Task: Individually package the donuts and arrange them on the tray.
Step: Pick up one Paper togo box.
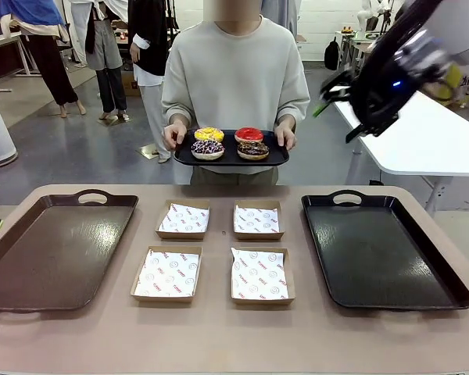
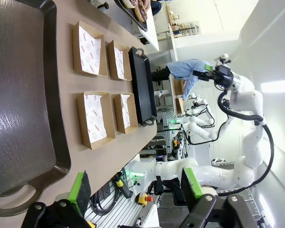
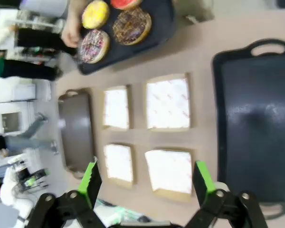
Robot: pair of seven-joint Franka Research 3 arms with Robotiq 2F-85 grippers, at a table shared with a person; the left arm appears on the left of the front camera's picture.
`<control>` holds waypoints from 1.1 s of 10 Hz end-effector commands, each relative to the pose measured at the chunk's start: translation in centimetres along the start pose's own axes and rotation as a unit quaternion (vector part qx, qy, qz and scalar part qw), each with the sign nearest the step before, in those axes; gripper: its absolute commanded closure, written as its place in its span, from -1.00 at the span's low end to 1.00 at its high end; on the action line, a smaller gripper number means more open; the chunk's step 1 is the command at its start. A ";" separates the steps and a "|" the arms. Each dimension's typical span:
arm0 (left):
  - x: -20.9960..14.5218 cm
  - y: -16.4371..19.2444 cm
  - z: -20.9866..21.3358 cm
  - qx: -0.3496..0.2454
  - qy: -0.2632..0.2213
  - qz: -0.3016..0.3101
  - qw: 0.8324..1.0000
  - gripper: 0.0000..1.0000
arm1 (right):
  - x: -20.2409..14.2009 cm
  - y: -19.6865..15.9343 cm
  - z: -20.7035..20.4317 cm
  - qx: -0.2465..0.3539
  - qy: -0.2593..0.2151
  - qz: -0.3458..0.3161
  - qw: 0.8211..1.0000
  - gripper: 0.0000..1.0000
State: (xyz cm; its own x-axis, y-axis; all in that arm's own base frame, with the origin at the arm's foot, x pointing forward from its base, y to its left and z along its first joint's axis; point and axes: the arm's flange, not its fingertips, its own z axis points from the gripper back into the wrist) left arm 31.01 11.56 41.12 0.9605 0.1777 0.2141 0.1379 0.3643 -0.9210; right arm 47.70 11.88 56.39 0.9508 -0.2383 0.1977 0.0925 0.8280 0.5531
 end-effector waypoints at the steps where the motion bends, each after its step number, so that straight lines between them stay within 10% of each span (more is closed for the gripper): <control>1: 0.1 -0.1 0.0 -0.004 -0.006 0.000 1.000 -1.00 | 2.4 1.9 -4.2 -0.083 0.009 -0.006 0.997 -1.00; 5: 0.1 -0.1 0.0 -0.004 -0.006 0.000 1.000 -1.00 | 1.1 5.6 -11.9 -0.171 0.020 0.026 0.985 -1.00; 11: 0.1 -0.1 0.0 -0.004 -0.006 0.000 1.000 -1.00 | -3.5 0.0 -15.2 -0.166 0.095 0.059 0.980 -1.00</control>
State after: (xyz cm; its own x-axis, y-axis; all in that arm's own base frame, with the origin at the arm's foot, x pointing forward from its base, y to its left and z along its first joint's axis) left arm 31.02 11.56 41.12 0.9605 0.1776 0.2140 0.1378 0.3644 -0.9210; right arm 49.80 21.28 44.08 0.9917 -0.0889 0.0931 0.0680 0.9758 0.2078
